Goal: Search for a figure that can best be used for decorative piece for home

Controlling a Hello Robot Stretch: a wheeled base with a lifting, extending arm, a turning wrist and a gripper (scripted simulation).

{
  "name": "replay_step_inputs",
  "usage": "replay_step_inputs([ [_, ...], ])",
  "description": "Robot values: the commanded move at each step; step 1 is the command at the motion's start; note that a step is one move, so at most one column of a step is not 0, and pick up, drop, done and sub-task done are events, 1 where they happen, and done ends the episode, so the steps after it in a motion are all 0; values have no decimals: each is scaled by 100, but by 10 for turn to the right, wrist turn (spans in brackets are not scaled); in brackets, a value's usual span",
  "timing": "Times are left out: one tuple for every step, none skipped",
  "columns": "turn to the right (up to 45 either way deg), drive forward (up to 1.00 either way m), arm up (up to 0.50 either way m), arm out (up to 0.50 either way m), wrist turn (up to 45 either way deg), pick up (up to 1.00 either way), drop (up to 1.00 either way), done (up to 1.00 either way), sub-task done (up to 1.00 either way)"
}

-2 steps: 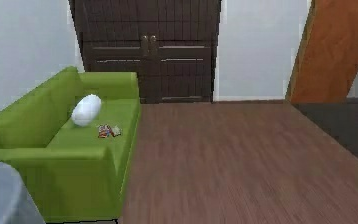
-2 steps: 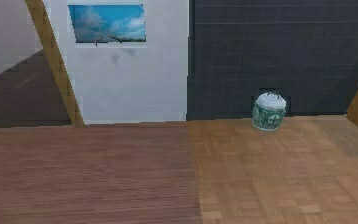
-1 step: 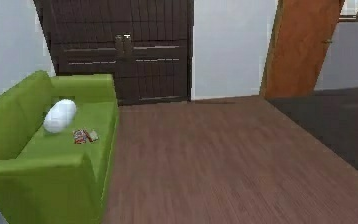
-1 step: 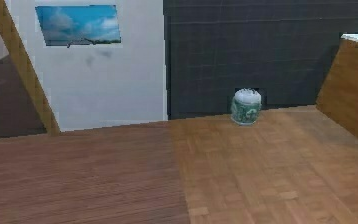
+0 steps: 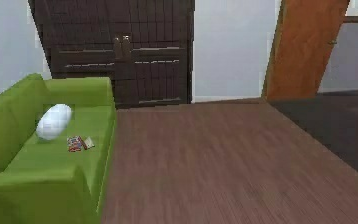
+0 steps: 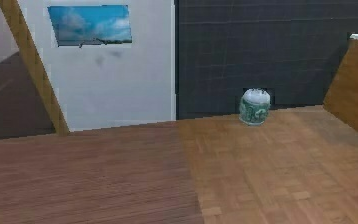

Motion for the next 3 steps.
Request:
replay_step_inputs([
  [-450, 0, 0, 0, 0, 0, 0, 0, 0],
  [-270, 0, 0, 0, 0, 0, 0, 0, 0],
  [0, 0, 0, 0, 0, 0, 0, 100, 0],
])
